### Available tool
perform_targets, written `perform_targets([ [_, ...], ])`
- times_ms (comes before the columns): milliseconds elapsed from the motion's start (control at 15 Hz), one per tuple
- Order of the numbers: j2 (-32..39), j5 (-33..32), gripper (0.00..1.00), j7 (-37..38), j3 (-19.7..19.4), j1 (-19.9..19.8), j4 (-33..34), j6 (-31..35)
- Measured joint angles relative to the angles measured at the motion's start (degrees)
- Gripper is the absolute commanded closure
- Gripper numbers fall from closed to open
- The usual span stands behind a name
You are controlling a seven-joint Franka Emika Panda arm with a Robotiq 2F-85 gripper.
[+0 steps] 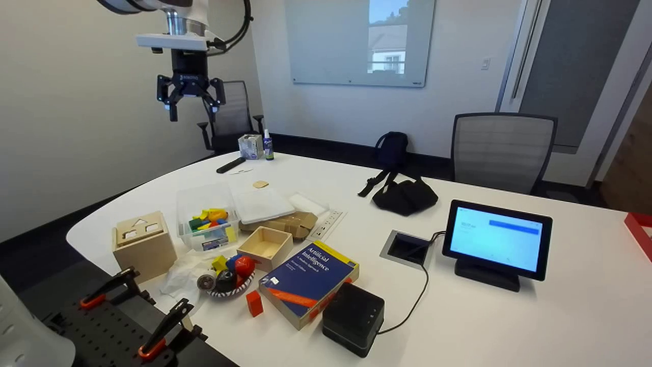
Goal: Fully open the cube-shaped wooden object
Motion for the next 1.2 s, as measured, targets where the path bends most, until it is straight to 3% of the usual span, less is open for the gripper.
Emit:
perform_targets([
  [533, 5.9, -4.5, 0.00, -4.3, 8.4, 5.4, 0.7, 1.5],
  [867, 8.4, -4.4, 0.00, -4.2, 12.3, 8.4, -2.1, 9.0],
  [1200, 11.5, -3.9, 0.00, -4.1, 13.8, 9.6, -4.6, 15.5],
])
